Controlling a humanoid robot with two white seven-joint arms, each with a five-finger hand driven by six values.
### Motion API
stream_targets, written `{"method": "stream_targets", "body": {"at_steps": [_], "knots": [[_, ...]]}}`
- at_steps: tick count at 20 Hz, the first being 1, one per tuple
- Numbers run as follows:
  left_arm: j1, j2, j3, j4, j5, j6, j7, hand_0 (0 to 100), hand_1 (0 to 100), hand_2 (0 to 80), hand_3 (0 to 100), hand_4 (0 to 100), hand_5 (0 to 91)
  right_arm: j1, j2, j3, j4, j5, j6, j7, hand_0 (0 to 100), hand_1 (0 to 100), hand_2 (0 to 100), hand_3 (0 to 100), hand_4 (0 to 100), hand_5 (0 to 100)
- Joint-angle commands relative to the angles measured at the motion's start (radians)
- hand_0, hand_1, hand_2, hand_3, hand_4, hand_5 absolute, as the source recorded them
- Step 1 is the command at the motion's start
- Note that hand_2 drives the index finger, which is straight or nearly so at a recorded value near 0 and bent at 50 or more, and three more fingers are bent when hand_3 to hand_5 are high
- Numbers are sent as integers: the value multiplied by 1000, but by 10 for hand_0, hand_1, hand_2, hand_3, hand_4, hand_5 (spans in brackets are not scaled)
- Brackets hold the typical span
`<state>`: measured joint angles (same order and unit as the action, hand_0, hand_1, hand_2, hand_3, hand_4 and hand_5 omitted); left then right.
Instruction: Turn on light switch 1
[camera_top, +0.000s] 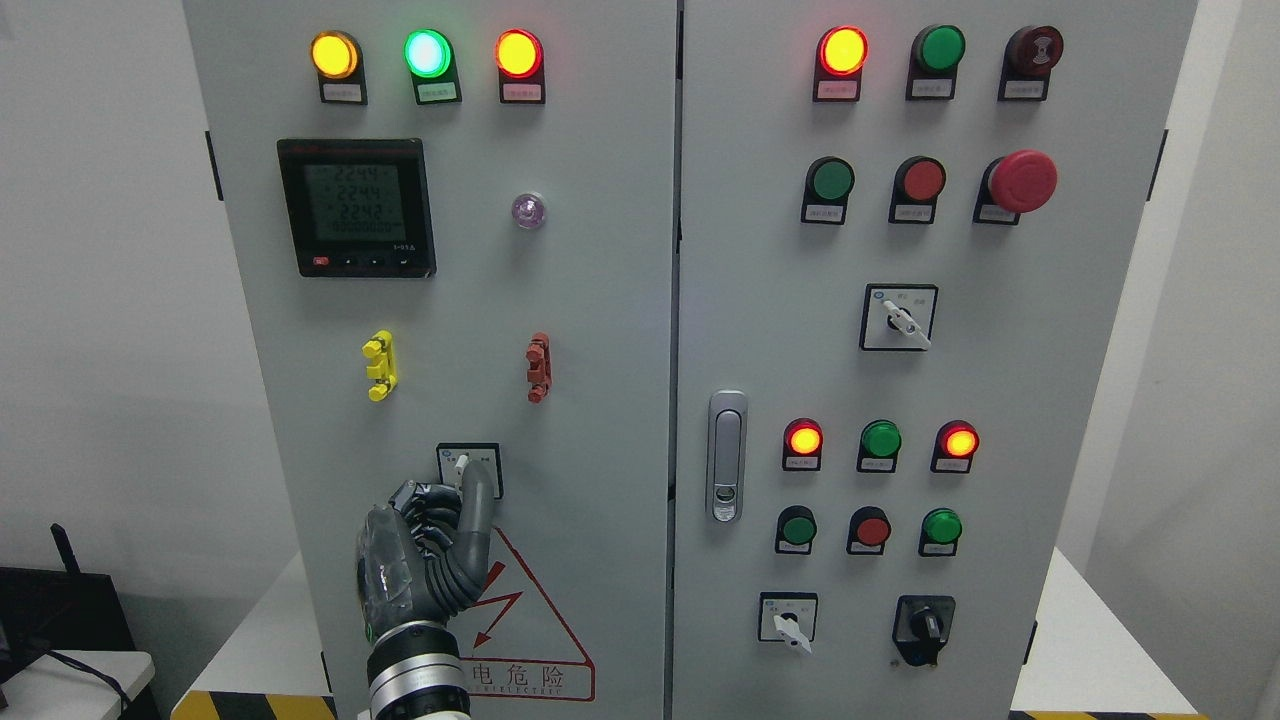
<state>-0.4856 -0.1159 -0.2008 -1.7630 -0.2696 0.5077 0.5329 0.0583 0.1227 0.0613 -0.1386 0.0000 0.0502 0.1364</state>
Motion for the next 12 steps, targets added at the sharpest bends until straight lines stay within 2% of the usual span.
{"method": "stream_targets", "body": {"at_steps": [1, 12], "knots": [[-4, 1, 0, 4, 0, -1, -1, 356, 285, 545, 806, 886, 867, 0, 0, 0, -1, -18, 0, 0, 120, 389, 0, 0, 0, 0], [-5, 2, -2, 4, -17, -1, -10, 425, 255, 547, 809, 888, 868, 0, 0, 0, 1, -18, 0, 0, 120, 389, 0, 0, 0, 0]]}}
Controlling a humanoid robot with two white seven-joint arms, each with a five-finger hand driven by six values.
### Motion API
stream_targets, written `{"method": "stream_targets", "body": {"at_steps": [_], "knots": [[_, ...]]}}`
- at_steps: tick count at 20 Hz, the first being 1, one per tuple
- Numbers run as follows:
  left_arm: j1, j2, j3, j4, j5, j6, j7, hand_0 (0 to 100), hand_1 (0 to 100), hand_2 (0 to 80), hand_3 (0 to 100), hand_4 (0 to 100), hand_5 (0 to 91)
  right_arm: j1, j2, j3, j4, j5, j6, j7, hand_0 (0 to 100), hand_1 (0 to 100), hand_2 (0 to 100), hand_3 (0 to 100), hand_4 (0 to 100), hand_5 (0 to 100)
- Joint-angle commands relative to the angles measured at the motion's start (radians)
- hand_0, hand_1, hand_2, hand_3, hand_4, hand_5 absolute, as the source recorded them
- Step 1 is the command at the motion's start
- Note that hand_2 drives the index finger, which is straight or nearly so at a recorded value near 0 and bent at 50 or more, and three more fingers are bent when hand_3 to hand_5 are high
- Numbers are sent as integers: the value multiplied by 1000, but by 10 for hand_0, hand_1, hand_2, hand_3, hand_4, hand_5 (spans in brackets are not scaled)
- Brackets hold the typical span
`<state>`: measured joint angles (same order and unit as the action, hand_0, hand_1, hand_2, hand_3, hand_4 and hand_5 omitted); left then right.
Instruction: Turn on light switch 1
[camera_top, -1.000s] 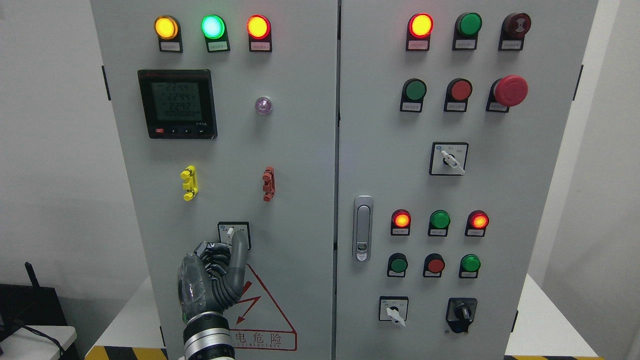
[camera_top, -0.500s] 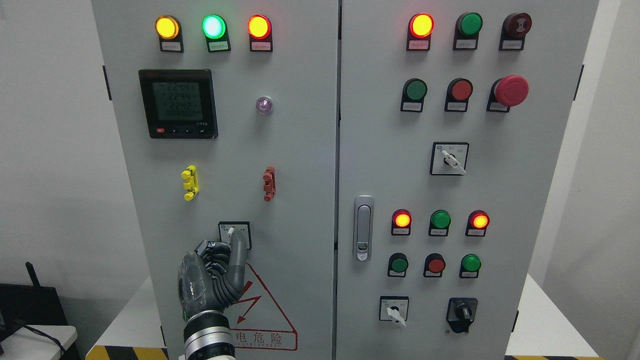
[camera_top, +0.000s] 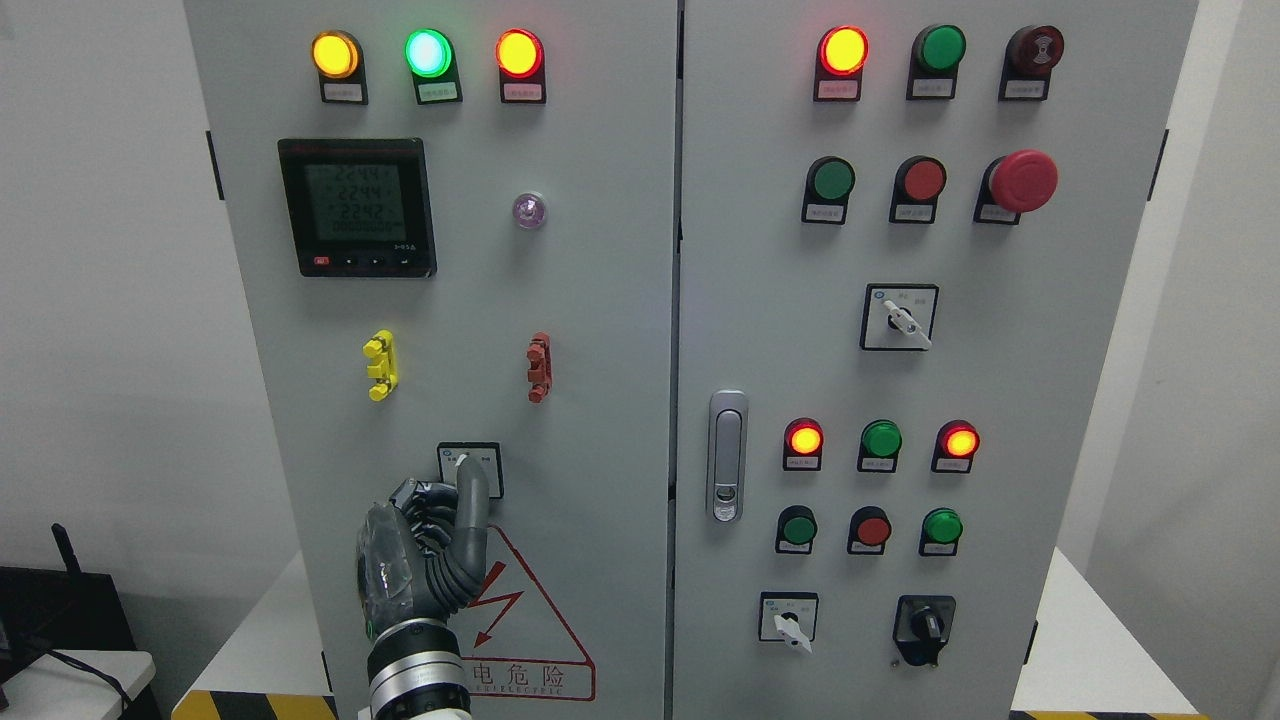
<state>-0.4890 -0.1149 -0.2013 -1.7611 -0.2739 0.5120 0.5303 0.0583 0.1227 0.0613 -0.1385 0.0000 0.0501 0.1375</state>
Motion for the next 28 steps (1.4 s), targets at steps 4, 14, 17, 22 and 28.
{"method": "stream_targets", "body": {"at_steps": [4, 14, 17, 22, 28], "knots": [[-2, 1, -3, 3, -39, -6, -24, 428, 256, 546, 810, 888, 867, 0, 0, 0, -1, -18, 1, -1, 120, 389, 0, 0, 0, 0], [0, 0, -9, 2, -39, 11, -24, 401, 288, 545, 810, 888, 866, 0, 0, 0, -1, -18, 1, -1, 120, 389, 0, 0, 0, 0], [0, 0, -9, 3, -36, 13, -24, 395, 288, 546, 811, 888, 866, 0, 0, 0, -1, -17, 1, -1, 120, 389, 0, 0, 0, 0], [-2, 0, -9, 3, -36, 16, -24, 387, 288, 547, 812, 890, 867, 0, 0, 0, -1, -18, 1, -1, 120, 389, 0, 0, 0, 0], [-2, 0, -10, 3, -36, 16, -24, 406, 261, 549, 816, 891, 868, 0, 0, 0, 0, -17, 1, 1, 120, 389, 0, 0, 0, 0]]}}
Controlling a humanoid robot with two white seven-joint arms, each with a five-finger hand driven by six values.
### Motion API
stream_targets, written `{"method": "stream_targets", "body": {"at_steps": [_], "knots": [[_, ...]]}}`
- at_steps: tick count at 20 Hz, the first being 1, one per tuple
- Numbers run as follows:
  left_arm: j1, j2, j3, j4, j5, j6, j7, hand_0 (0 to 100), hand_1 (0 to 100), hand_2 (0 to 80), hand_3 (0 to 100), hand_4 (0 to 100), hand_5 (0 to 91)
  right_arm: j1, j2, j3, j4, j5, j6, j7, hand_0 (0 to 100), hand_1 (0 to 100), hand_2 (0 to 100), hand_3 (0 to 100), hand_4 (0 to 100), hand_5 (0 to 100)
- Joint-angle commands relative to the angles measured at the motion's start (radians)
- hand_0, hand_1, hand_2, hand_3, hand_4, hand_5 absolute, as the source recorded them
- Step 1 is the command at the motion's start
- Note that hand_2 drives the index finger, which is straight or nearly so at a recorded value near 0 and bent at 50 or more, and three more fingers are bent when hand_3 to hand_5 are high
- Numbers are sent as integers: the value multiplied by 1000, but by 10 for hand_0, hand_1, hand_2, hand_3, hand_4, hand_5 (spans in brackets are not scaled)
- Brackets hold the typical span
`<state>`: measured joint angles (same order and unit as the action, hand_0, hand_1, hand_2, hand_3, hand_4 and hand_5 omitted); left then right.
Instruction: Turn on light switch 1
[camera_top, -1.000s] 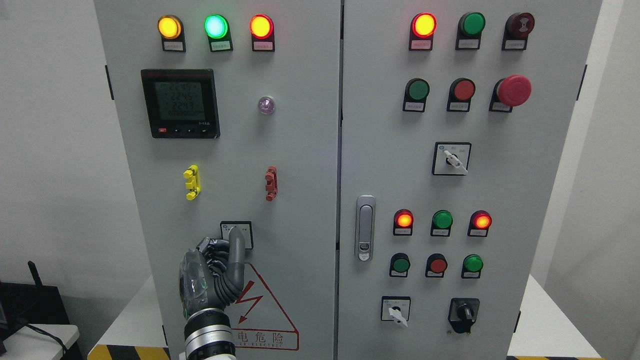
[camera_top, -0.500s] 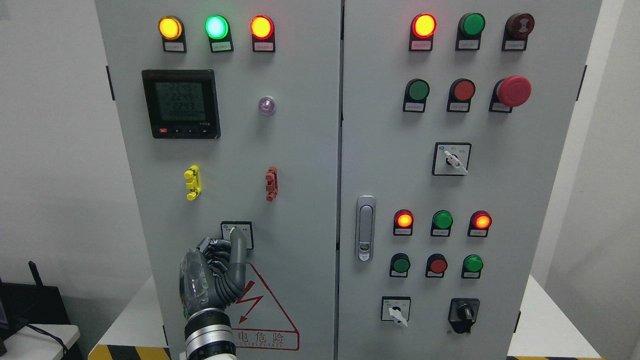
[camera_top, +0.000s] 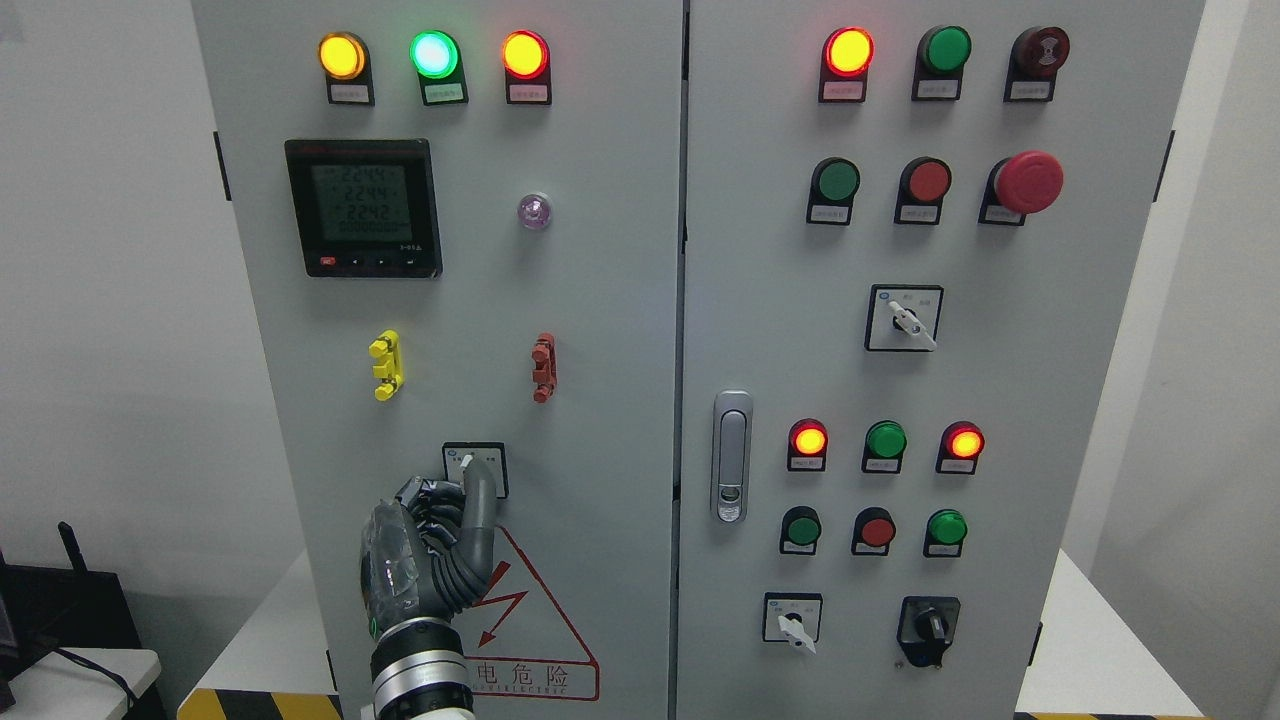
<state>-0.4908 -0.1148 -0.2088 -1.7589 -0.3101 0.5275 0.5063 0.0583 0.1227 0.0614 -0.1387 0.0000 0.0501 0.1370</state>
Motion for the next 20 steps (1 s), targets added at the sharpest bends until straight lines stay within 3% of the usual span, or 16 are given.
{"method": "stream_targets", "body": {"at_steps": [1, 20], "knots": [[0, 0, -3, 1, 0, 0, 0, 414, 258, 549, 818, 892, 868, 0, 0, 0, -1, -18, 0, 0, 120, 389, 0, 0, 0, 0], [-8, 1, -9, 2, 0, -1, -2, 524, 200, 562, 834, 902, 869, 0, 0, 0, -1, -18, 0, 1, 120, 389, 0, 0, 0, 0]]}}
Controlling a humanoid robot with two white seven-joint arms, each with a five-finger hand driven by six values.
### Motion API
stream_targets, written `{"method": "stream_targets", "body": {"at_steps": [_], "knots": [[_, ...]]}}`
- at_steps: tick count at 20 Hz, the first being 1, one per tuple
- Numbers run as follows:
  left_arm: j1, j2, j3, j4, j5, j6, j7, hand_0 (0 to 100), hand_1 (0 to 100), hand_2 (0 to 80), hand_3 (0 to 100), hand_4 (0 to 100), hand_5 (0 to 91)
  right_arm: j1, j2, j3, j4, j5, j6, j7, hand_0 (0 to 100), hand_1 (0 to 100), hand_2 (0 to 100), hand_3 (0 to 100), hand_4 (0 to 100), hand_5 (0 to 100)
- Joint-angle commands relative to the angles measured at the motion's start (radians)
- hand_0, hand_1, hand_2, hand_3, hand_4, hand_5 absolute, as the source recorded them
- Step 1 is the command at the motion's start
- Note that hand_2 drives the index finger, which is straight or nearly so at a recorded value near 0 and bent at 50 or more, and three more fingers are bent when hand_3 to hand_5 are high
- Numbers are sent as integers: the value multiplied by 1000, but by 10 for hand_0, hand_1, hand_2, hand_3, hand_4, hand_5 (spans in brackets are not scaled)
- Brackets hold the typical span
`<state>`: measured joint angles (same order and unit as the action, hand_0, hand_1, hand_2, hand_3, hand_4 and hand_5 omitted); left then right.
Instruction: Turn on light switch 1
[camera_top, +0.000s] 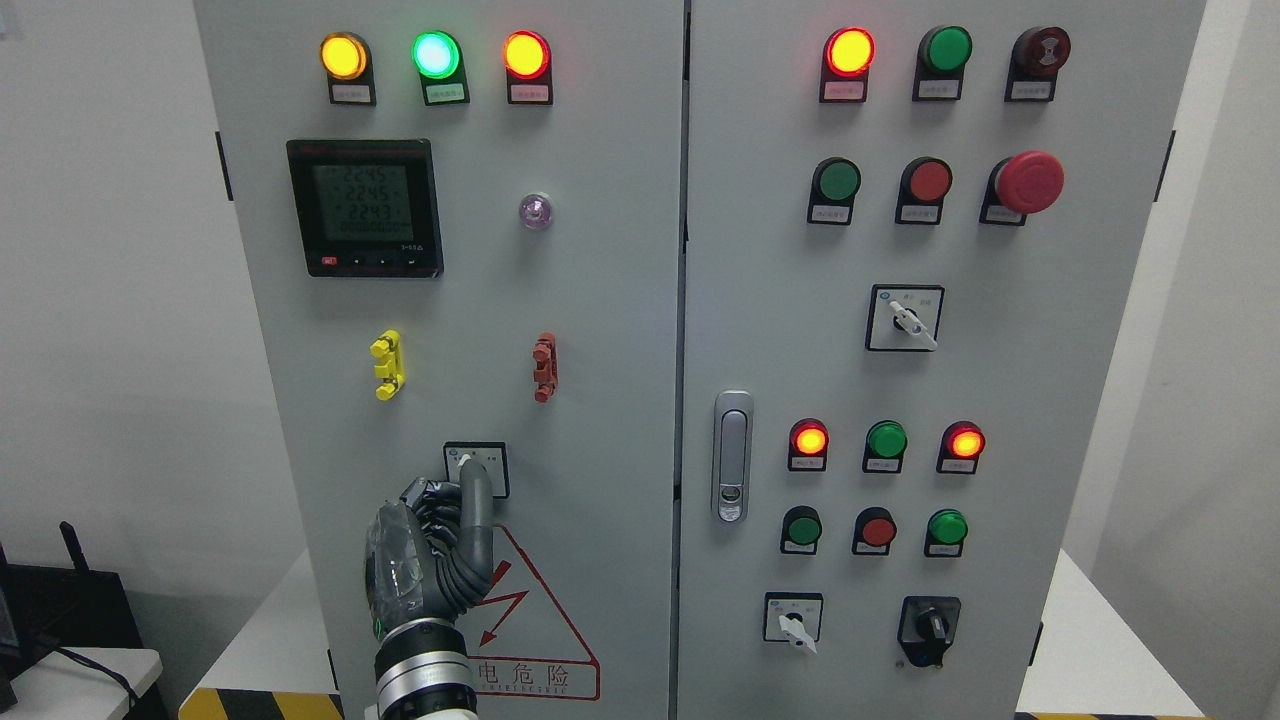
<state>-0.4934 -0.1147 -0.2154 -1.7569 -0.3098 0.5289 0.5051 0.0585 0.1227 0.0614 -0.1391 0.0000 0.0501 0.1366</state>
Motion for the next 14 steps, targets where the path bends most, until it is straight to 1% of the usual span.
{"method": "stream_targets", "body": {"at_steps": [1, 14], "knots": [[-5, 1, -2, 0, 0, -3, -6, 528, 196, 562, 834, 903, 869, 0, 0, 0, -1, -17, 1, 0, 120, 389, 0, 0, 0, 0], [-5, 1, -1, 0, 1, -3, -26, 567, 142, 565, 839, 907, 870, 0, 0, 0, 1, -18, 1, 0, 120, 389, 0, 0, 0, 0]]}}
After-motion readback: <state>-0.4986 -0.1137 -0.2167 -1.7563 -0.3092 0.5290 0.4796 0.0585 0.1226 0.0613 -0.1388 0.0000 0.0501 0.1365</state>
